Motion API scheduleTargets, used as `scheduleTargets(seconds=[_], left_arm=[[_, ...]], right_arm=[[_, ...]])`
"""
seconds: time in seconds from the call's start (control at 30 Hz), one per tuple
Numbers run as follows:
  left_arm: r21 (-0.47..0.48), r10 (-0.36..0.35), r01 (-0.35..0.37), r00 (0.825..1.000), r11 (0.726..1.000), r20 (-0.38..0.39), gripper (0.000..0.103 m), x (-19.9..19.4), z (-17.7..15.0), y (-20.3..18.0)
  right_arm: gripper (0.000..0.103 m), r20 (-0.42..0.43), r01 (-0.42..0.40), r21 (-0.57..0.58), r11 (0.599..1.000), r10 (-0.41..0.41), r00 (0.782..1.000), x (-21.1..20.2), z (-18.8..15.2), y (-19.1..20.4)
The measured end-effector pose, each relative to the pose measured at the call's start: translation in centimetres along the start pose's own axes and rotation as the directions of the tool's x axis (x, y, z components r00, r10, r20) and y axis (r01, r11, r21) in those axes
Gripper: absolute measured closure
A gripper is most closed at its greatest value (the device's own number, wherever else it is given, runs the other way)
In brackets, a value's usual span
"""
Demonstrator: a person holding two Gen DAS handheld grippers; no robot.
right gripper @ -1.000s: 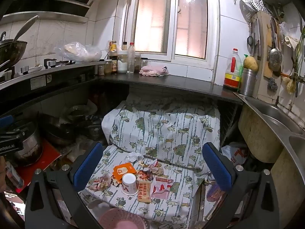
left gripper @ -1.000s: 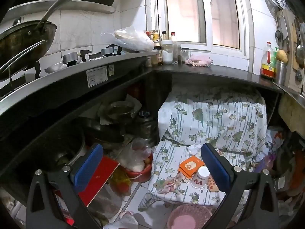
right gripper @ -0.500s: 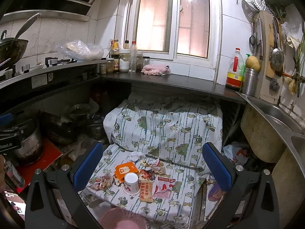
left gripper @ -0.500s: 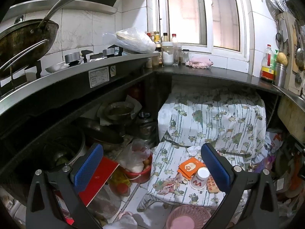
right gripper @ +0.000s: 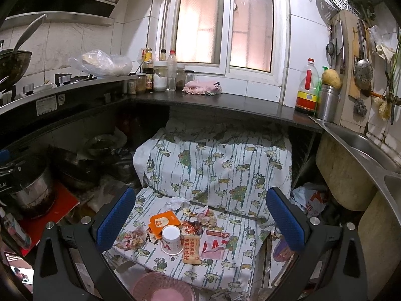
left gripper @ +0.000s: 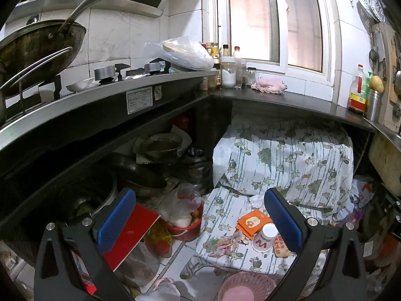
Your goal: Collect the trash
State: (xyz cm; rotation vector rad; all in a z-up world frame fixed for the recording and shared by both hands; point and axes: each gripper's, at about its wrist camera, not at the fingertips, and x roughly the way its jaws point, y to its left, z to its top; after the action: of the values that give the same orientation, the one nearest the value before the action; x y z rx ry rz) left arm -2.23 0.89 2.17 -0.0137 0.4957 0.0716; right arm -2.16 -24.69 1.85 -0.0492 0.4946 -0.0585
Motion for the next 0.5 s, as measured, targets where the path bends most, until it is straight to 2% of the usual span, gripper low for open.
scheduleTargets(seconds=[0.5], left_arm=[[-0.001,0.003,-0.003,1.0,1.0,-0.004,0.0,0.14,-0.13,0.07]], right_arm=[[0.0,0.031,0.0,-0.03,1.0,0.001,1.0,-0.34,-0.43,0.37]])
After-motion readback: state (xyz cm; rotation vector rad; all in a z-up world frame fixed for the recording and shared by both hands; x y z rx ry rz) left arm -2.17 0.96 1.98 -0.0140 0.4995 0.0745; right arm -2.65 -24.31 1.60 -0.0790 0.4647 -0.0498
